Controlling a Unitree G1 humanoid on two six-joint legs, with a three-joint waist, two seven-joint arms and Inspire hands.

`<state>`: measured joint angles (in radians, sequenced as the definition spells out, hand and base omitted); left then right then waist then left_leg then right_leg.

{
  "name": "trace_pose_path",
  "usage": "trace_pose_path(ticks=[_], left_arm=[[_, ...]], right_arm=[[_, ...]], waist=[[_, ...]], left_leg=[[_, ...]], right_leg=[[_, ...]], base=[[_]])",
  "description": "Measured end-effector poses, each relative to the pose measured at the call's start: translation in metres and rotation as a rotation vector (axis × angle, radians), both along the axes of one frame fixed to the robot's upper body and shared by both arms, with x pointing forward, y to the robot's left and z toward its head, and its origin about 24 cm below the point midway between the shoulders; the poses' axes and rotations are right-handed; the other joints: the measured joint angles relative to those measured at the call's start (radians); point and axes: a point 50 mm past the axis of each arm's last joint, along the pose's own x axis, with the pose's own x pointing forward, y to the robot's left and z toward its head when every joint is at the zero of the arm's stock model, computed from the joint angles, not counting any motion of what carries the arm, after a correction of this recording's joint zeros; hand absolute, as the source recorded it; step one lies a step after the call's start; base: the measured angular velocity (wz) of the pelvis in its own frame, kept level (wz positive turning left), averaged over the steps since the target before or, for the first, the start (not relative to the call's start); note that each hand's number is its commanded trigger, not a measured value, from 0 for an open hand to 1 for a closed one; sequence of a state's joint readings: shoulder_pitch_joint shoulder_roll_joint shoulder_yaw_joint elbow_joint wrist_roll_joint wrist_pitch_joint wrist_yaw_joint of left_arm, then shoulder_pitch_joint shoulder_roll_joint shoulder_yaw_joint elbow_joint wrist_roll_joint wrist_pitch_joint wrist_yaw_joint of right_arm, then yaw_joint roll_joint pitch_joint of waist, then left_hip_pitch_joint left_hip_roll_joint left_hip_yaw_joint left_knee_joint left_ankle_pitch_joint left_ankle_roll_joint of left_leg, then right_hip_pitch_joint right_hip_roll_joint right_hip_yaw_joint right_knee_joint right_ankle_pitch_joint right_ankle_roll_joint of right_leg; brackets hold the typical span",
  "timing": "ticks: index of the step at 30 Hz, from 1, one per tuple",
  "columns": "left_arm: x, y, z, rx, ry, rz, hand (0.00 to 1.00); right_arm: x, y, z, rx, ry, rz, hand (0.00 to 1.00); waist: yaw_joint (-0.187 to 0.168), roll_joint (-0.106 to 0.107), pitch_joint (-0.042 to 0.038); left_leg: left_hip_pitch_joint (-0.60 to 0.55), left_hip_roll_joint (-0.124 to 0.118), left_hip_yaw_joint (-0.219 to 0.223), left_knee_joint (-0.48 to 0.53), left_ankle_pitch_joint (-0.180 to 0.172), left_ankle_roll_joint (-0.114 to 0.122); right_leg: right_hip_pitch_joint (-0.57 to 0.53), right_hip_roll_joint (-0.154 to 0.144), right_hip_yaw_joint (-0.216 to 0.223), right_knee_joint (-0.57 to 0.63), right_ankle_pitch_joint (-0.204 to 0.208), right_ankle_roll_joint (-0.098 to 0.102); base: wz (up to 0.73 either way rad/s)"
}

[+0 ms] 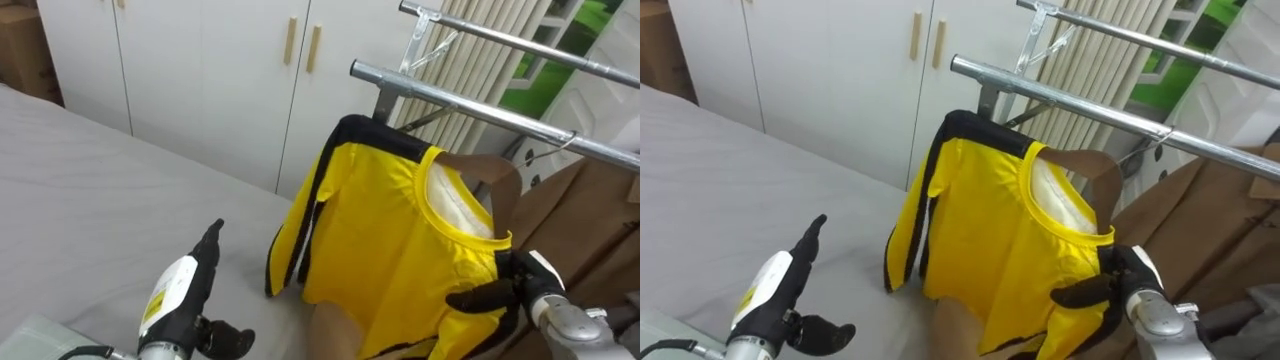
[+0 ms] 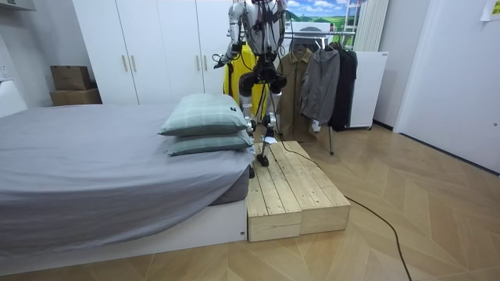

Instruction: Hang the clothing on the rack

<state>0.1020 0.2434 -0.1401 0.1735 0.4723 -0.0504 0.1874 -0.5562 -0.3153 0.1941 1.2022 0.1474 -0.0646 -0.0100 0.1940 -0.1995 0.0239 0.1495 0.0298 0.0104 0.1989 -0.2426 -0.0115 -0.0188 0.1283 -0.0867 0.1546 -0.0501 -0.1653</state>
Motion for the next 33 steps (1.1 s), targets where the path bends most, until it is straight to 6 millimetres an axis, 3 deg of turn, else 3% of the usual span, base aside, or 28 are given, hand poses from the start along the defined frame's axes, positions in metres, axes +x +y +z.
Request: trace_pose_path(ticks=[9, 11, 15, 22, 33], left_arm=[[0.000, -0.002, 0.002, -0.010, -0.025, -0.014, 0.00], [0.000, -0.002, 0.003, -0.012, -0.034, -0.013, 0.00], [0.000, -0.004, 0.004, -0.020, -0.062, 0.009, 0.00], [-0.006, -0.002, 0.002, -0.032, -0.102, 0.055, 0.00], [-0.008, -0.005, -0.002, -0.036, -0.095, 0.052, 0.00]], right_arm=[[0.002, -0.003, 0.004, -0.100, -0.024, -0.004, 0.00], [0.003, -0.006, 0.006, -0.124, -0.042, -0.033, 0.00], [0.008, -0.005, 0.015, -0.170, -0.105, -0.064, 0.00], [0.020, -0.014, 0.048, -0.205, -0.331, -0.286, 0.00], [0.025, -0.016, 0.077, -0.192, -0.551, -0.465, 0.00]], waist=[[-0.002, -0.005, 0.0005], [0.003, -0.006, 0.0008], [0.003, -0.002, 0.0030], [-0.007, 0.021, 0.0170], [-0.048, 0.071, 0.0122]], left_leg=[[-0.002, 0.001, 0.025, 0.002, 0.000, 0.000], [-0.004, 0.005, 0.056, -0.001, 0.000, 0.000], [-0.007, 0.008, 0.074, -0.001, 0.000, 0.000], [-0.022, 0.006, 0.075, -0.002, 0.000, 0.001], [-0.022, 0.008, 0.073, -0.001, -0.001, 0.001]], right_leg=[[-0.003, 0.000, 0.008, 0.001, 0.000, 0.002], [-0.010, 0.001, 0.010, 0.001, 0.002, 0.004], [-0.016, 0.002, 0.011, 0.003, 0.013, -0.004], [-0.031, 0.006, 0.029, 0.000, 0.021, 0.000], [-0.033, 0.009, 0.033, 0.000, 0.023, -0.002]], base=[[-0.01], [-0.06], [-0.10], [-0.02], [-0.02]])
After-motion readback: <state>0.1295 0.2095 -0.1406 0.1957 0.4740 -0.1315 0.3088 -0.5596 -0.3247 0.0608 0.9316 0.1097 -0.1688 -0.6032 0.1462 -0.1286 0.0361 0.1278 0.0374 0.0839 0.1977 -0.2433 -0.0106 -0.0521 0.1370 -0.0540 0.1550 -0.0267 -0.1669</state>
